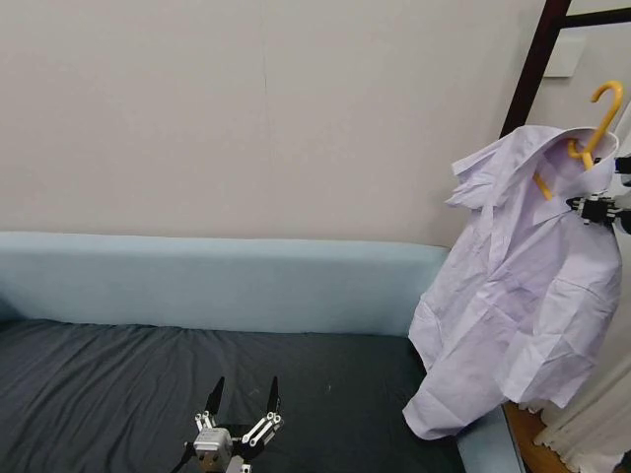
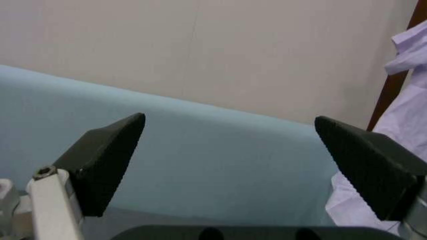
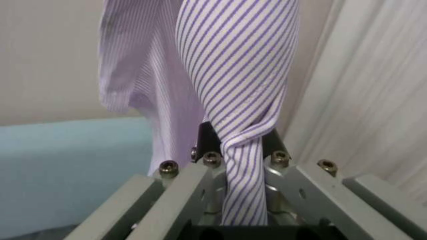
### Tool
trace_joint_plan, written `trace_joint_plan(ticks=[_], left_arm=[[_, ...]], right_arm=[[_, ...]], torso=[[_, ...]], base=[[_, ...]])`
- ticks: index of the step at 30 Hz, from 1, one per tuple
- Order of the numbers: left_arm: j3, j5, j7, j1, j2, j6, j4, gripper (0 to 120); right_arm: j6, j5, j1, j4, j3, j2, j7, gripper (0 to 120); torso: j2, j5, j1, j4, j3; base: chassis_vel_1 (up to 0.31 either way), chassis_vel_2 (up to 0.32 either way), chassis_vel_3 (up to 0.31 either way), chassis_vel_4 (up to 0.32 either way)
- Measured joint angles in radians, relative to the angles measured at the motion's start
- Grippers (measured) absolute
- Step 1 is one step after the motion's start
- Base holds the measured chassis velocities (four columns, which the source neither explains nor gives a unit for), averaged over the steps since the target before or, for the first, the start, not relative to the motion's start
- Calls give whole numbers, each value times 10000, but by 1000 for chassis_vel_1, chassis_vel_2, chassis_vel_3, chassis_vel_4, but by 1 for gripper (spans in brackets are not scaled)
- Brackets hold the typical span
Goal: Pick up the clothes from the sofa and hang them on the clothes hanger.
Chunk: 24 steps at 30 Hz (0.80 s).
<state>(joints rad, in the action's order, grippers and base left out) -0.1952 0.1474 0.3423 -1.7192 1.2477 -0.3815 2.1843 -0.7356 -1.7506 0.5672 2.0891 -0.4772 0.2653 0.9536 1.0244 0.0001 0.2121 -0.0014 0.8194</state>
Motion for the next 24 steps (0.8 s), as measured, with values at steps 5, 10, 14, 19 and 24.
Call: trace_joint_plan(ticks=[5, 10, 14, 19, 24], left_arm=[[-96, 39, 16, 22, 54, 0, -74, 100], [9, 42, 11, 34, 139, 28, -192, 100], [154, 27, 2, 65, 206, 39, -336, 100], [328, -66, -29, -31, 341, 67, -397, 100], [327, -94, -41, -103, 368, 72, -442, 100]], right_arm=[[0, 1760, 1508, -495, -984, 171, -622, 2], [2, 3572, 2894, -1434, -1700, 661, -1942, 2], [268, 5048, 2989, -2147, -1819, 1412, -3200, 2], [1280, 6971, 2653, -3168, -1421, 2489, -4817, 2], [2925, 8971, 1678, -4828, -726, 3259, -6327, 2]], torso=[[1, -2, -1, -7, -1], [0, -1, 0, -2, -1], [1, 1, 0, -5, -1], [0, 1, 0, 0, 0], [0, 0, 0, 1, 0]], base=[[0, 0, 0, 0], [0, 0, 0, 0], [0, 0, 0, 0], [0, 0, 0, 0], [0, 0, 0, 0]])
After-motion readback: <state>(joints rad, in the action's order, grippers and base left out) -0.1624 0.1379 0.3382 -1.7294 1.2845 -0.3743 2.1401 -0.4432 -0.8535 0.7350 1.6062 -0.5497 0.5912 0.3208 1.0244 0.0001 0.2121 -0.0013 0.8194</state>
